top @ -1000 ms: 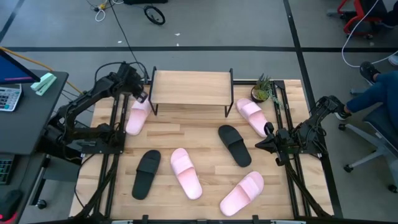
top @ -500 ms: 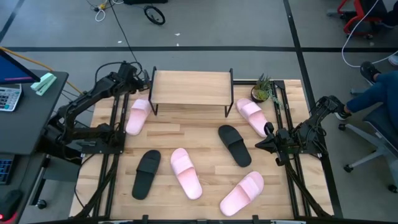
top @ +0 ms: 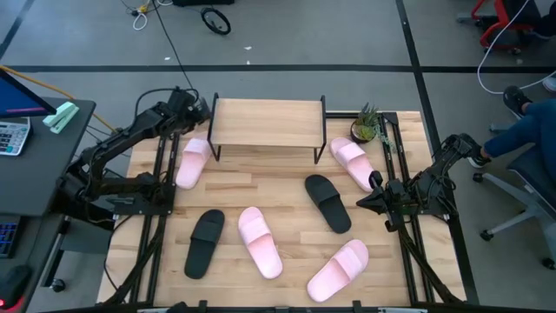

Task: Pick and place slides into the shelf
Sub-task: Put the top left pink slide on the shelf

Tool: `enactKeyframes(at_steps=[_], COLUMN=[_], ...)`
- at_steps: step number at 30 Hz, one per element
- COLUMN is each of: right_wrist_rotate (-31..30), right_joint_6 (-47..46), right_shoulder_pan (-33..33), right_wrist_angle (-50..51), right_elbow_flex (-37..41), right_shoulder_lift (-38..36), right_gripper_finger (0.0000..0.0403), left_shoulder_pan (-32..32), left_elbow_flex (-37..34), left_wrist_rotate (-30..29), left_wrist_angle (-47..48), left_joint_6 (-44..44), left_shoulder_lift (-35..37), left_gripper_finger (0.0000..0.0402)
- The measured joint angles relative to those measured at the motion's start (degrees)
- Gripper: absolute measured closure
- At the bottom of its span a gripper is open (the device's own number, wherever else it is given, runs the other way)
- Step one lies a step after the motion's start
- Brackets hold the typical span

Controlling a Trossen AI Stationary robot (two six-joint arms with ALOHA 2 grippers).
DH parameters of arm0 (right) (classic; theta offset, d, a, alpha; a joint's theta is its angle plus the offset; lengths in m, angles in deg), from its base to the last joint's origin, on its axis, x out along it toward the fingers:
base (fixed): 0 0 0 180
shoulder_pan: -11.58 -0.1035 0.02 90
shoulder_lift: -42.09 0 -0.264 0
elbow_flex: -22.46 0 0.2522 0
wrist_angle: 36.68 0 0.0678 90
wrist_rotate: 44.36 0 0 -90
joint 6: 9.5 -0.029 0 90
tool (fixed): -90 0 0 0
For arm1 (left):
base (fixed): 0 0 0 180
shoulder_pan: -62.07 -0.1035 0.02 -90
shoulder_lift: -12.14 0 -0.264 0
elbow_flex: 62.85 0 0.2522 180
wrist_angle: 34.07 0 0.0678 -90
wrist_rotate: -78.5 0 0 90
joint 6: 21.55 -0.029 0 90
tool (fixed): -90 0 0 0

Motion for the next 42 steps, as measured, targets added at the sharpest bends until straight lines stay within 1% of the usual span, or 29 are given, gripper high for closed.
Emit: enactKeyframes(at_steps=[4,6,11,19,22,23,27,28,29,31,33,36,38,40,42], right_wrist_rotate=[0.0,0.0,0.0,0.0,0.0,0.0,0.0,0.0,0.0,0.0,0.0,0.0,0.0,0.0,0.0], right_joint_6=[0.0,0.0,0.0,0.0,0.0,0.0,0.0,0.0,0.0,0.0,0.0,0.0,0.0,0.0,0.0], right_shoulder_pan=[0.0,0.0,0.0,0.0,0.0,0.0,0.0,0.0,0.0,0.0,0.0,0.0,0.0,0.0,0.0], right_wrist_angle=[0.0,0.0,0.0,0.0,0.0,0.0,0.0,0.0,0.0,0.0,0.0,0.0,0.0,0.0,0.0], right_elbow_flex=[0.0,0.0,0.0,0.0,0.0,0.0,0.0,0.0,0.0,0.0,0.0,0.0,0.0,0.0,0.0], right_shoulder_lift=[0.0,0.0,0.0,0.0,0.0,0.0,0.0,0.0,0.0,0.0,0.0,0.0,0.0,0.0,0.0], right_gripper_finger=[0.0389,0.0389,0.0389,0.0389,0.0389,0.0389,0.0389,0.0389,0.0389,0.0389,0.0389,0.0389,0.0389,0.0389,0.0389], left_shoulder_pan=[0.0,0.0,0.0,-1.3,-0.9,-0.7,-0.5,-0.5,-0.6,-0.3,0.6,3.3,6.1,8.8,11.7], left_elbow_flex=[0.0,0.0,0.0,0.0,0.0,0.0,0.0,0.0,0.0,0.0,0.0,-0.1,-0.1,-0.2,-0.2], left_wrist_rotate=[0.1,0.1,0.1,-0.7,-0.7,-1.2,-9.0,-9.7,-9.6,-6.7,-5.0,-5.0,-6.1,-7.5,-8.0], left_wrist_angle=[-3.3,-4.4,-5.8,-5.7,-5.7,-5.7,-5.8,-5.6,-5.3,-3.4,1.4,13.1,20.6,24.4,24.5], left_joint_6=[8.6,10.2,9.7,9.4,11.2,11.4,11.5,11.4,11.4,12.7,15.9,27.9,36.3,42.3,46.8], left_shoulder_lift=[0.0,0.0,0.0,0.0,0.0,0.0,0.0,0.0,0.0,0.0,0.0,-0.4,-0.8,-0.8,-0.8], left_gripper_finger=[0.0256,0.0259,0.0264,0.0254,0.025,0.0249,0.025,0.0252,0.0254,0.0258,0.0263,0.0273,0.0279,0.0284,0.0287])
